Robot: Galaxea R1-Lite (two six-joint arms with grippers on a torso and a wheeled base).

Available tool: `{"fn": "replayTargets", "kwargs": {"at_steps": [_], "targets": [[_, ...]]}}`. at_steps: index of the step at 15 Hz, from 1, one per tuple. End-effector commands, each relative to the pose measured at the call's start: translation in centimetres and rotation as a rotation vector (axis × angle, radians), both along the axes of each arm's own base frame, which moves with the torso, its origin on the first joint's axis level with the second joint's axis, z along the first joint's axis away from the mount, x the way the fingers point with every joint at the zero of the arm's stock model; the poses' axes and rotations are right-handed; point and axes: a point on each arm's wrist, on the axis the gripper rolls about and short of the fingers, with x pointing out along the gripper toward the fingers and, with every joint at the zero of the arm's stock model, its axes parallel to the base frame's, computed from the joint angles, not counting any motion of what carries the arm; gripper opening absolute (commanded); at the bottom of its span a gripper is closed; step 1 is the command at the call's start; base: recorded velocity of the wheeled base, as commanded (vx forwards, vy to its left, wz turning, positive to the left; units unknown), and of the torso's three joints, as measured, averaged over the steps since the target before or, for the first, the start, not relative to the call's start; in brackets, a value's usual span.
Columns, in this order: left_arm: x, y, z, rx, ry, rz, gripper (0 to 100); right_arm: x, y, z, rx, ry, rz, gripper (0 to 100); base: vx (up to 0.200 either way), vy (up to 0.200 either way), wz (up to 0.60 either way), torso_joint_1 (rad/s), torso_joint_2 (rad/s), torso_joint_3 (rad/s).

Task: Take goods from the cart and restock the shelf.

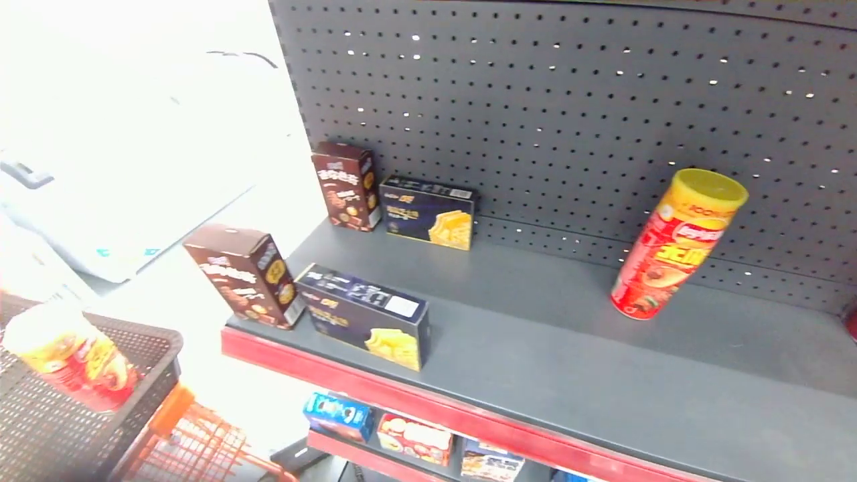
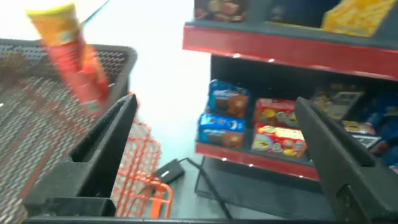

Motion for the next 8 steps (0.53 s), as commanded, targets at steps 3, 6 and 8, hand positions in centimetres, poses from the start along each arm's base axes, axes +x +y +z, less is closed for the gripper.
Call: {"fn": "replayTargets", "kwargs": {"at_steps": [3,6,8], "targets": [[0.01,0.0,0.0,0.0,0.001,0.001,100,0.01,-0.01,0.02,0.004,0.0,-0.001,100,0.0,0.0,0.6,0.004,0.0,0.004],[0.01,0.0,-0.01,0.001,0.003,-0.001,100,0.01,-0.01,0.02,0.004,0.0,-0.001,100,0.0,0.0,0.0,0.0,0.0,0.0],[0.01,-0.01,-0.01,0.003,0.002,-0.002,100,0.01,-0.01,0.02,0.004,0.0,0.0,100,0.0,0.0,0.0,0.0,0.0,0.0]]}}
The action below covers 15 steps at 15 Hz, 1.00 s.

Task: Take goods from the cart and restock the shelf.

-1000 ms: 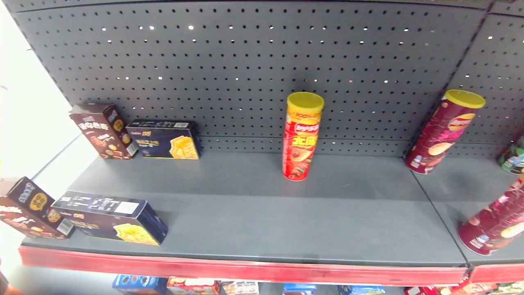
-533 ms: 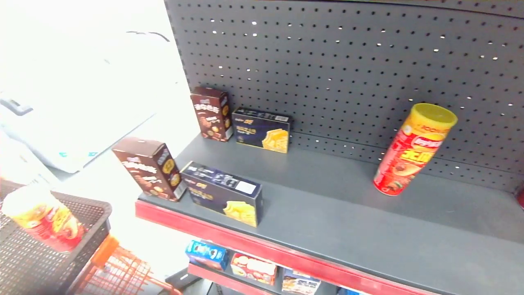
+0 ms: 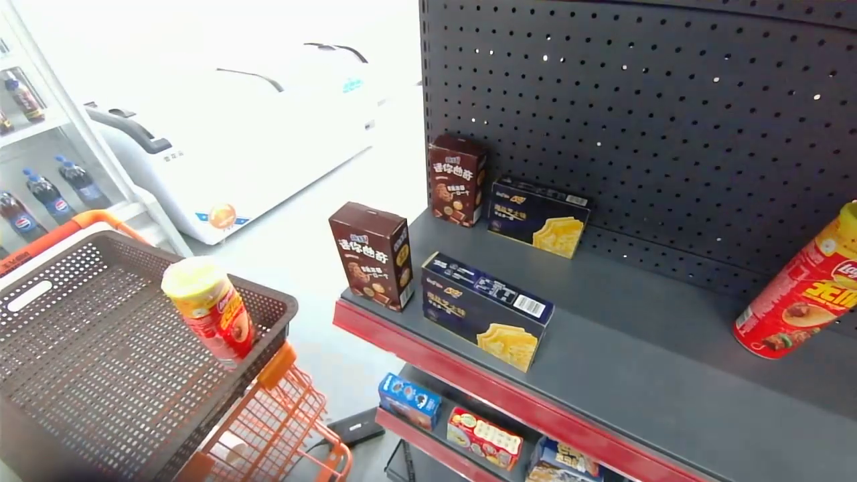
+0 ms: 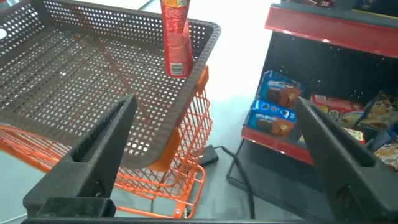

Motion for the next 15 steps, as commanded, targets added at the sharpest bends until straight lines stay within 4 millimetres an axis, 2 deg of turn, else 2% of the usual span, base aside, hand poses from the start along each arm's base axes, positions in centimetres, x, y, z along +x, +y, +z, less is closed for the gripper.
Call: {"fn": "replayTargets", "kwargs": {"at_steps": [1,4,6,8,9,10,12,13,15], "targets": [[0.0,0.0,0.0,0.0,0.0,0.001,100,0.0,0.0,0.0,0.0,0.0,-0.002,100,0.0,0.0,0.0,0.0,0.0,0.0],[0.0,0.0,0.1,0.003,-0.002,0.011,100,0.0,0.0,0.0,0.0,0.002,0.001,100,0.0,0.0,0.0,0.0,0.0,0.0],[-0.3,0.1,2.6,0.055,-0.001,0.033,100,0.0,0.0,0.0,0.0,0.0,-0.001,100,0.0,0.0,0.0,0.0,0.0,0.0],[0.8,0.2,5.4,0.052,0.097,0.084,100,0.0,0.0,0.0,0.0,0.002,-0.001,100,0.0,0.0,0.0,0.0,0.0,0.0],[0.8,0.2,5.4,0.052,0.097,0.084,100,0.0,0.0,0.0,0.0,0.002,-0.001,100,0.0,0.0,0.0,0.0,0.0,0.0],[3.4,0.2,6.9,0.001,0.219,0.089,100,0.0,0.0,0.0,0.0,0.002,-0.001,100,0.0,0.0,0.0,0.0,0.0,0.0],[5.5,0.2,7.5,-0.06,0.276,0.105,100,0.0,0.0,0.0,0.0,0.0,0.001,100,0.0,0.0,0.0,0.0,0.0,0.0],[7.5,0.2,7.9,-0.124,0.313,0.121,100,0.0,0.0,0.0,0.0,0.0,0.001,100,0.0,0.0,0.0,0.0,0.0,0.0],[9.5,0.2,8.0,-0.096,0.342,0.114,100,0.0,0.0,0.0,0.0,0.0,0.001,100,0.0,0.0,0.0,0.0,0.0,0.0]]}}
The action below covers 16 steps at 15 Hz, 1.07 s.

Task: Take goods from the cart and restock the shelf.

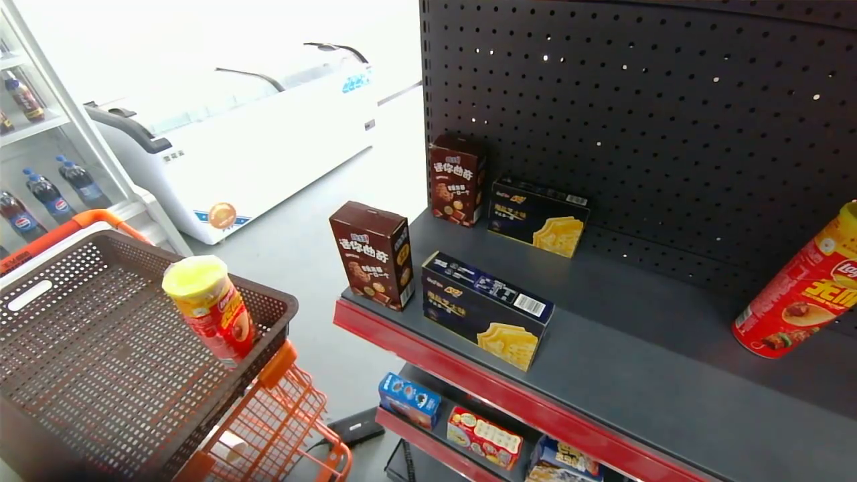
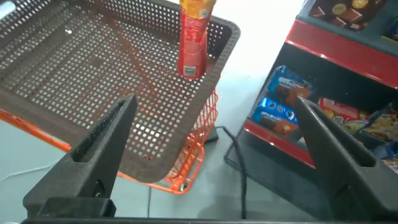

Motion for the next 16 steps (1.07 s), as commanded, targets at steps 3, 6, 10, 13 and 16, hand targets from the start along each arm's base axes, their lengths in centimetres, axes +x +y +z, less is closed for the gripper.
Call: {"fn": "replayTargets", "kwargs": {"at_steps": [3,6,10,13,16], "targets": [[7.2,0.2,-0.7,0.064,0.245,0.004,100,0.0,0.0,0.0,-0.001,0.0,0.002,100,0.0,0.0,0.0,0.0,0.0,0.0],[11.3,2.3,-1.4,0.17,0.259,0.098,100,0.0,0.0,0.0,-0.001,0.0,0.0,100,0.0,0.0,0.0,0.0,0.0,0.0],[16.1,3.6,-3.3,0.144,0.148,0.016,100,0.0,0.0,0.0,-0.001,0.002,0.0,100,0.0,0.0,0.0,0.0,0.0,0.0],[18.9,3.8,-5.0,0.134,0.106,-0.072,100,0.0,0.0,0.0,-0.001,0.0,0.0,100,0.0,0.0,0.0,0.0,0.0,0.0],[20.8,4.3,-6.6,0.134,0.101,-0.065,100,0.0,0.0,0.0,-0.001,0.0,0.002,100,0.0,0.0,0.0,0.0,0.0,0.0]]}}
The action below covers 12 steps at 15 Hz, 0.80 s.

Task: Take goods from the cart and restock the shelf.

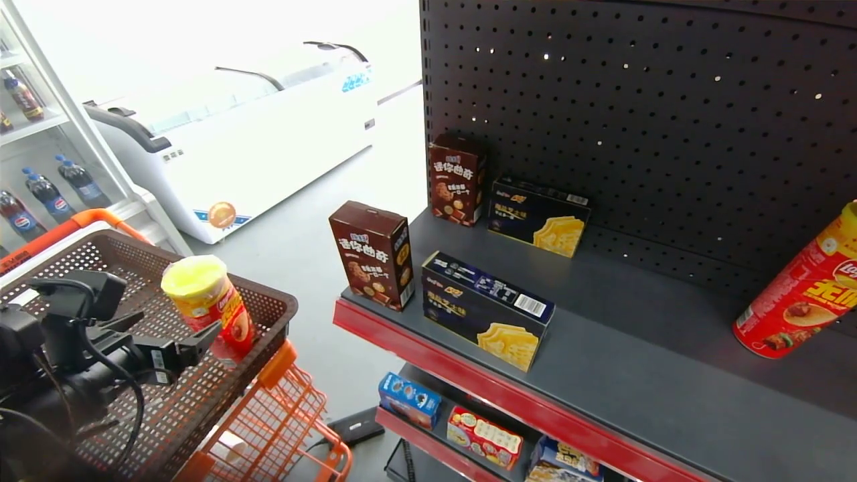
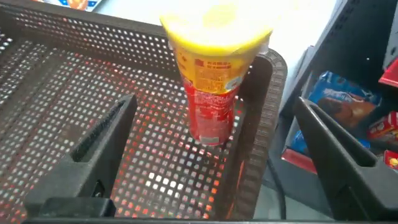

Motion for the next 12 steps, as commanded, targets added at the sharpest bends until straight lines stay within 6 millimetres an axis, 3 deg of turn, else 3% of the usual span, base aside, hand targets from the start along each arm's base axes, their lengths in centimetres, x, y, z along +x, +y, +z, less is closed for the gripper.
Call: {"fn": "replayTargets", "kwargs": {"at_steps": [1,5,9,10,12], "targets": [[2.1,0.5,-3.3,-0.019,0.09,0.0,100,0.0,0.0,0.0,0.0,0.0,0.0,100,0.0,0.0,0.0,0.0,0.0,0.0],[4.4,0.8,-4.8,-0.02,0.084,-0.004,100,0.0,0.0,0.0,0.0,0.0,0.0,100,0.0,0.0,0.0,0.0,0.0,0.0],[8.2,1.5,-6.3,-0.009,0.022,-0.005,100,0.0,0.0,0.0,0.0,0.002,0.001,100,0.0,0.0,0.0,0.0,0.0,0.0],[8.6,1.5,-6.5,-0.008,0.015,-0.008,0,0.0,0.0,0.0,0.0,0.002,0.0,100,0.0,0.0,0.0,0.0,0.0,0.0],[9.6,1.6,-5.6,-0.002,-0.047,-0.012,0,0.0,0.0,0.0,0.0,0.0,0.0,100,0.0,0.0,0.0,0.0,0.0,0.0]]}}
